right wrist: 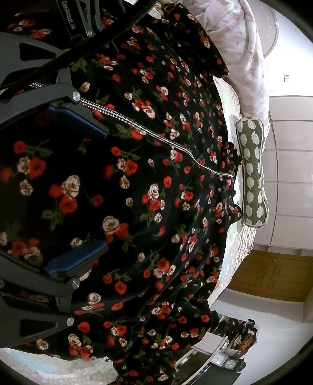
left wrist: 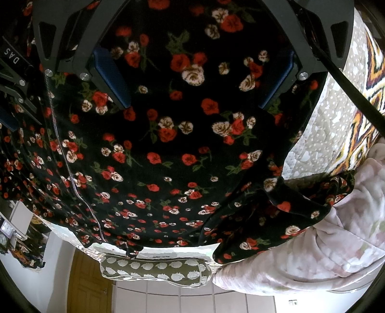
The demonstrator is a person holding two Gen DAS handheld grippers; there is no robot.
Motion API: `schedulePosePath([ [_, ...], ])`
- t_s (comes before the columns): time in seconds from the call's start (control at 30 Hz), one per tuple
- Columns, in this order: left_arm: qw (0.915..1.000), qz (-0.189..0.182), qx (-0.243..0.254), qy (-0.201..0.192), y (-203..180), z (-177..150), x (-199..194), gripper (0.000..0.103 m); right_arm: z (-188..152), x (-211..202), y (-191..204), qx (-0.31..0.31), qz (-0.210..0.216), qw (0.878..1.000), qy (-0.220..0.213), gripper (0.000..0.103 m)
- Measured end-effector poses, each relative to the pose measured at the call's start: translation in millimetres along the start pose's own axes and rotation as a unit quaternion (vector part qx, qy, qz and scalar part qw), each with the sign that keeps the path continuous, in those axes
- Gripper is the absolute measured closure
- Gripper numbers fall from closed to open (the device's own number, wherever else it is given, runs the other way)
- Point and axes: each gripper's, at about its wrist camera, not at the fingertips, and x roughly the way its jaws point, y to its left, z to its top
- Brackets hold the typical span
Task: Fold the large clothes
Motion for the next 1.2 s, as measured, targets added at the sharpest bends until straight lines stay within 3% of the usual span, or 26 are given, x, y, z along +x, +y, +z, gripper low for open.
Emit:
schedulePosePath([
  [0.37,0.9998,0.017,0.01,-0.007,0.4,3.6,-1.8,0.0,-0.4,-0.1,0.8,-0.001,0.0,1.0,0.0,0.013],
  [0.5,0.9992,-0.023,-0.003,0.033,14.5,12.9,-9.3,0.0,-0.4,-0.9,1.8,0.002,0.004,1.0,0.0,0.013],
  [0.57,0.9974,-0.06,-0.023,0.034,31.8,15.4,-25.6,0.001,0.2,0.0,-1.8,0.005,0.009,1.0,0.0,0.012],
  [0.63,0.9969,-0.069,-0.035,0.011,52.6,19.9,-46.2,0.001,0.7,1.1,-4.5,0.004,0.008,1.0,0.0,0.012],
  [0.73,0.997,-0.049,-0.055,-0.024,100.4,33.9,-65.1,0.001,0.0,0.1,-1.3,0.005,0.008,1.0,0.0,0.012],
  [0.83,0.9945,-0.01,-0.101,-0.025,160.0,48.7,-53.8,0.001,-0.3,-0.5,0.4,0.004,0.007,1.0,0.0,0.012],
  [0.93,0.9838,0.006,-0.179,-0.009,223.4,60.7,-26.5,0.001,0.0,0.1,-1.4,0.002,0.003,1.0,0.0,0.012],
  [1.07,0.9616,0.004,-0.274,0.024,293.1,73.8,22.9,0.001,-0.2,0.1,-3.4,-0.002,-0.004,1.0,-0.001,0.012],
  [1.2,0.9359,-0.044,-0.348,0.033,329.9,80.0,62.7,0.003,-0.3,0.6,-5.4,-0.006,-0.009,1.0,0.0,0.011],
])
